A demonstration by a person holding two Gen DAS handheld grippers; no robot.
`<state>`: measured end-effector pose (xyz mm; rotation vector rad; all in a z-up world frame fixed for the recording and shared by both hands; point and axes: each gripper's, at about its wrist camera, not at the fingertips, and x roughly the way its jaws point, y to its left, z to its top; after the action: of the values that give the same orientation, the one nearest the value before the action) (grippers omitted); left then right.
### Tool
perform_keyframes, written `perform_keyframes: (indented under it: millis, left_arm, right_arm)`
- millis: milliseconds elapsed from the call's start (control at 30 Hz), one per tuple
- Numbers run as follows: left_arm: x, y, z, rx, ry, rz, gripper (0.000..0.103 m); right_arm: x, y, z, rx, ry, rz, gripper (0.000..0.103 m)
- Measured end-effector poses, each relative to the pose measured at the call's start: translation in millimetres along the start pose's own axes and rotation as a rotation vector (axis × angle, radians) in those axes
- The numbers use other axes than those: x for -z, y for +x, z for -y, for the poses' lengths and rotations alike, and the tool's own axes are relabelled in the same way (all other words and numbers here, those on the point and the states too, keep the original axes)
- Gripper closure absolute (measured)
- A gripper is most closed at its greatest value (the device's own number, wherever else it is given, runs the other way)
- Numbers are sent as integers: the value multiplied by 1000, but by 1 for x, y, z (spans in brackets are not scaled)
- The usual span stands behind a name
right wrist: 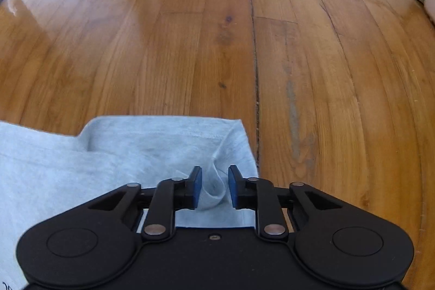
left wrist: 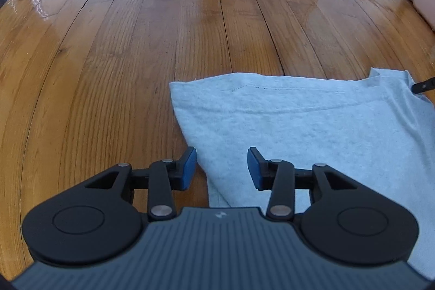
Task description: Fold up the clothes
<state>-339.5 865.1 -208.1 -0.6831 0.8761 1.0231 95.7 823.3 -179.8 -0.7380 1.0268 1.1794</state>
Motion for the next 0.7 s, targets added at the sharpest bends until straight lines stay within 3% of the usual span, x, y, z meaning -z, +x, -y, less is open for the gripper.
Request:
perform_keyframes:
  millis: [67, 133, 300, 533, 700]
  left_arm:
    - [0, 2, -1, -12, 9, 21, 62]
    - [-1, 3, -4, -21, 9, 51, 60]
    - [-1, 9, -16, -8, -38, 96, 55]
    - [0, 22, -27, 47, -92, 113, 55]
    - [-13, 31, -19, 77, -100, 141, 44]
  right_arm:
    - [-1, -15, 4, 35, -49, 111, 103]
    - [-5, -29, 25, 62, 6, 187, 103]
    - [-6, -33, 84, 96, 182, 180, 103]
    - [8, -5, 85, 163, 173, 127, 103]
    - [13, -4, 87, 148, 181, 133, 103]
